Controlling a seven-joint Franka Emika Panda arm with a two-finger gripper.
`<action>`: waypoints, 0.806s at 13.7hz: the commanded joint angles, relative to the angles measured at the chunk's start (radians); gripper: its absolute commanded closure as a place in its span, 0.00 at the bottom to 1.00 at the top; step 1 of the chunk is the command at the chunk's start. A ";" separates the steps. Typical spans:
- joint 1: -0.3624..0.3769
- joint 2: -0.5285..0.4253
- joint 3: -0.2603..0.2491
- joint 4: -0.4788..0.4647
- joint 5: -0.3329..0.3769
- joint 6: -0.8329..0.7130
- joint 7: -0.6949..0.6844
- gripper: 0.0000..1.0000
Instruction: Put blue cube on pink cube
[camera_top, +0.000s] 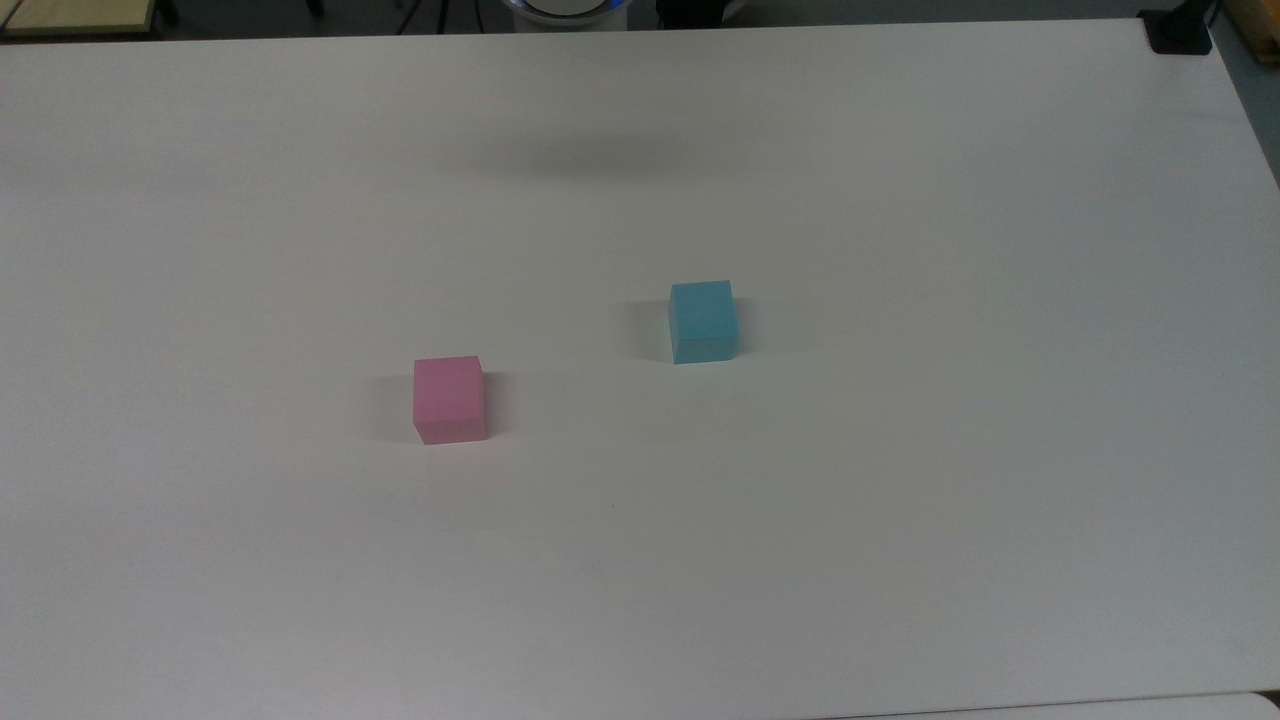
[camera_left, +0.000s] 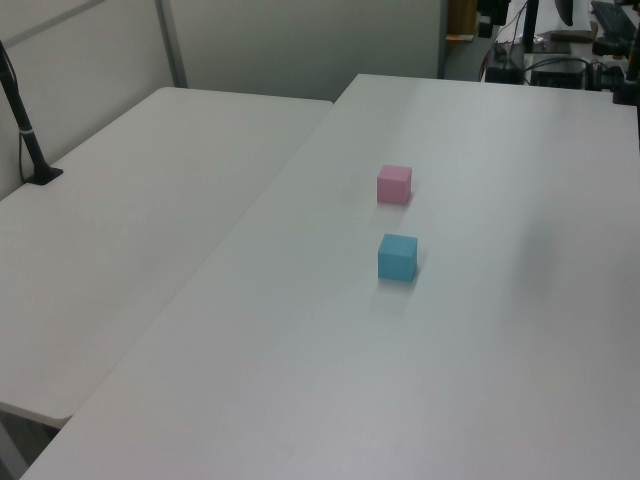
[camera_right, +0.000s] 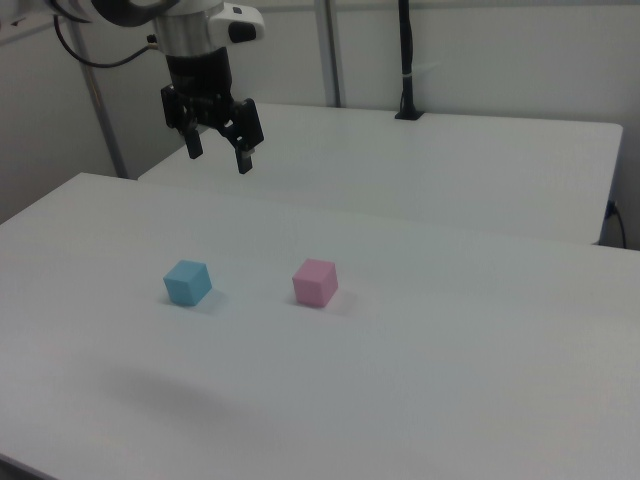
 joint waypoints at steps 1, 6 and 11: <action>0.010 -0.011 0.002 -0.009 0.006 0.002 0.019 0.00; 0.010 -0.013 0.002 -0.007 -0.005 -0.021 0.013 0.00; 0.013 -0.016 0.002 -0.007 -0.010 -0.024 0.017 0.00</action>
